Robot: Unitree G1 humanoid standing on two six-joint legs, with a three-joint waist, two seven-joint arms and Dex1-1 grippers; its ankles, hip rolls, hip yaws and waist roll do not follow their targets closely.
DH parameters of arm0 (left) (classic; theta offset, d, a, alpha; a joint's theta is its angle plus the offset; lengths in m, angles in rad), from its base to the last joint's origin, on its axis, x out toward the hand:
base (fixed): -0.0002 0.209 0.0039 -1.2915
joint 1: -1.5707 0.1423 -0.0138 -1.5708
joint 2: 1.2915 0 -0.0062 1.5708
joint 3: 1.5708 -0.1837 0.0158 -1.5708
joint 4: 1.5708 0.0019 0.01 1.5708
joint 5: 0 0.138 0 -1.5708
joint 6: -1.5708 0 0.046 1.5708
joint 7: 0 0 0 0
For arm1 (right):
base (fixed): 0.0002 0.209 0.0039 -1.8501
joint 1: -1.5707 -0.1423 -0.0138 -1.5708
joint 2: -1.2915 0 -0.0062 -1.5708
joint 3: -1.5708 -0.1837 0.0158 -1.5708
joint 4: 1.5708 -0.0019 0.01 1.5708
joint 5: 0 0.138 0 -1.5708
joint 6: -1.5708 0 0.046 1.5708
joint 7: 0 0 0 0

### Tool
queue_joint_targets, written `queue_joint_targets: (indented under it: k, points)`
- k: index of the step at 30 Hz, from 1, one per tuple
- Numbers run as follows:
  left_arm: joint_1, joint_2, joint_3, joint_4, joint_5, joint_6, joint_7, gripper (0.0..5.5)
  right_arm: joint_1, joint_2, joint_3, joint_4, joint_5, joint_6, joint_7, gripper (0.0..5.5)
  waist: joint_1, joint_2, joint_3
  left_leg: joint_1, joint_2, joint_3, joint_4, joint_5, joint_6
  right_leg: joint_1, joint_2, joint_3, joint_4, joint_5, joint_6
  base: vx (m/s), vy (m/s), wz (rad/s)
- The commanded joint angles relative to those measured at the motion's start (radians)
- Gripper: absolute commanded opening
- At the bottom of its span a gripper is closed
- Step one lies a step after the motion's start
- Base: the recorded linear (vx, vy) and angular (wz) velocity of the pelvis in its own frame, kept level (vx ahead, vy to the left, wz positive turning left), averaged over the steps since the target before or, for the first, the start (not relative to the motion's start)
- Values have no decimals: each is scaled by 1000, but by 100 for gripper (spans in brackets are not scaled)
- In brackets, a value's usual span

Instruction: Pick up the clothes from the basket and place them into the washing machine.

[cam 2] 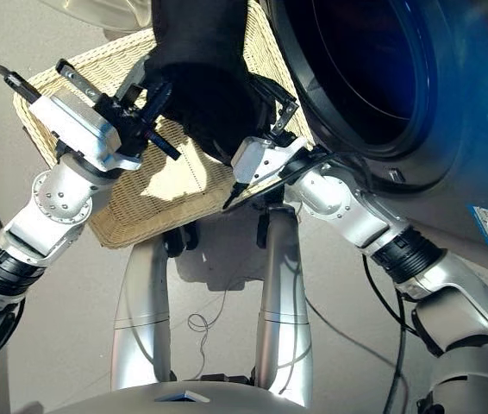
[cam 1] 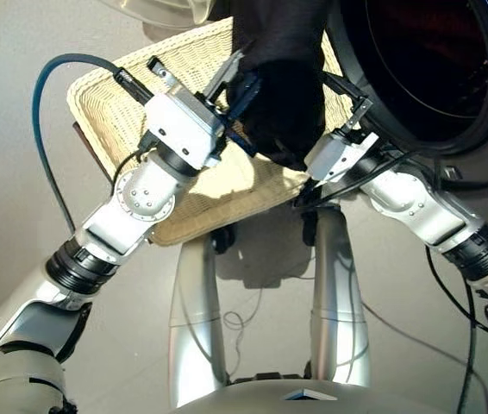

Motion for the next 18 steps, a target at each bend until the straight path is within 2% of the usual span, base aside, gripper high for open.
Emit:
queue_joint_targets:
  k: [1,9,16,17,18]
  points:
    - [-77,-98,13,-159,-45,-47,-29,0,2,87,14,77,27,0,-34,550,-5,38,-64,-37,-4,-18,-80,75,39,44,-19,-6,-18,-12,-63,0,0,0]
    - [-132,-276,-21,-179,-50,-17,-15,0,-67,270,-75,275,-3,53,-236,550,8,52,-66,-28,-7,-15,-87,75,42,59,-22,-10,-24,-18,-64,0,0,0]
    - [-165,-351,-51,-170,-34,-4,14,0,-123,371,-134,328,82,53,-356,550,16,58,-55,-19,-12,-8,-106,82,42,72,-23,-10,-40,-15,-63,0,0,0]
    - [-169,-352,-53,-172,-33,-3,16,0,-125,375,-139,323,90,50,-367,358,17,59,-54,-18,-14,-9,-107,83,42,73,-23,-10,-41,-15,-63,0,0,0]
    - [-171,-355,-54,-171,-30,-2,19,0,-122,378,-144,319,101,45,-371,2,17,59,-52,-17,-15,-9,-107,83,42,73,-23,-10,-40,-16,-63,0,0,0]
